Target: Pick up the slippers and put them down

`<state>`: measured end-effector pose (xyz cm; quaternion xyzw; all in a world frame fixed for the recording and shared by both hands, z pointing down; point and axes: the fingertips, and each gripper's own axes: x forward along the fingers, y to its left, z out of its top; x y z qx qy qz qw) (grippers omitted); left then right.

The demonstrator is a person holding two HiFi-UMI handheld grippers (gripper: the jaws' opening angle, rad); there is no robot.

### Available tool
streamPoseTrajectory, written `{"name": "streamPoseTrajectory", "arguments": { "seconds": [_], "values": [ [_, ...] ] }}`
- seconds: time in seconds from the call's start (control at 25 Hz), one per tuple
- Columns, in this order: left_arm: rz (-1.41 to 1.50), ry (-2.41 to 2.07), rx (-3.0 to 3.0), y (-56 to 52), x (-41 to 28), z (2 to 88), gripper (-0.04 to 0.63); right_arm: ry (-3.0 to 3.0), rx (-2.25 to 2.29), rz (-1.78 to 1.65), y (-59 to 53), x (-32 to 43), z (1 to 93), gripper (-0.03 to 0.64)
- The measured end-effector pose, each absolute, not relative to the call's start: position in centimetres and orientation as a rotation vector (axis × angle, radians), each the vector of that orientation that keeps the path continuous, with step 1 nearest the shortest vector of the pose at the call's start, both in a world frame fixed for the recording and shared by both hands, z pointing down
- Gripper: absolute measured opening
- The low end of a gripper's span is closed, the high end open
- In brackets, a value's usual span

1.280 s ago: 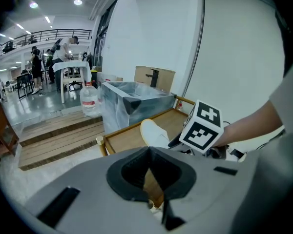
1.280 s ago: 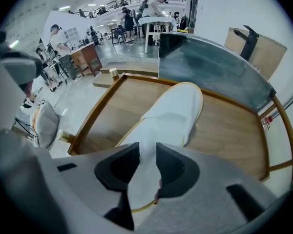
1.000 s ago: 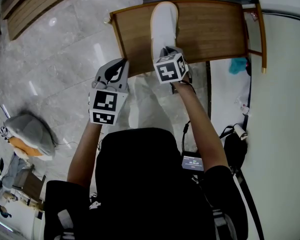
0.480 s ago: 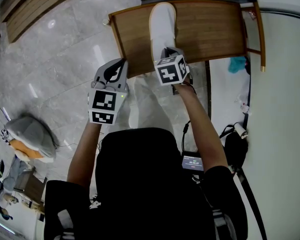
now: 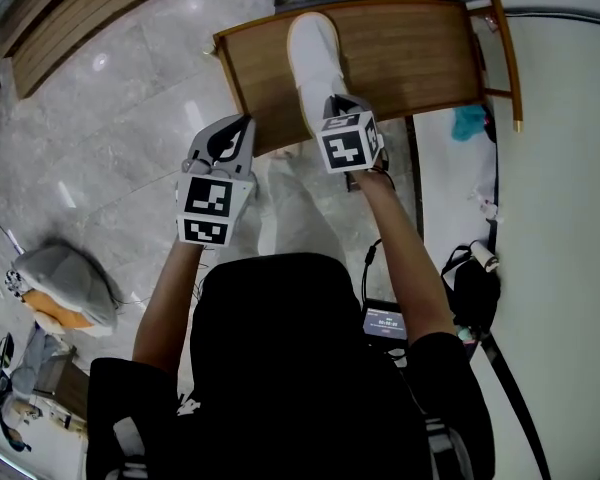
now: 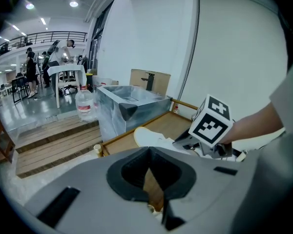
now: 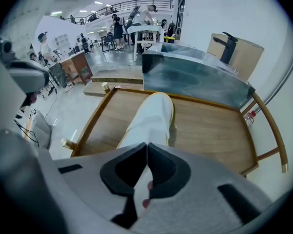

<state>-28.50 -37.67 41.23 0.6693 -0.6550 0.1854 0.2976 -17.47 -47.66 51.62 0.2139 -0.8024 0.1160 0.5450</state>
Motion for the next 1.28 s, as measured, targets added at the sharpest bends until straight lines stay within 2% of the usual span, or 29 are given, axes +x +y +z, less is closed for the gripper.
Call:
{"name": "streamPoseTrajectory", "arguments": {
  "seconds": [1.28],
  "values": [
    [0.503,-1.679,2.082,-29.2,-23.8,32.4,0.005,-2.062,0.812,0.33,-38.2,-12.0,38.4,0.005]
  ]
}}
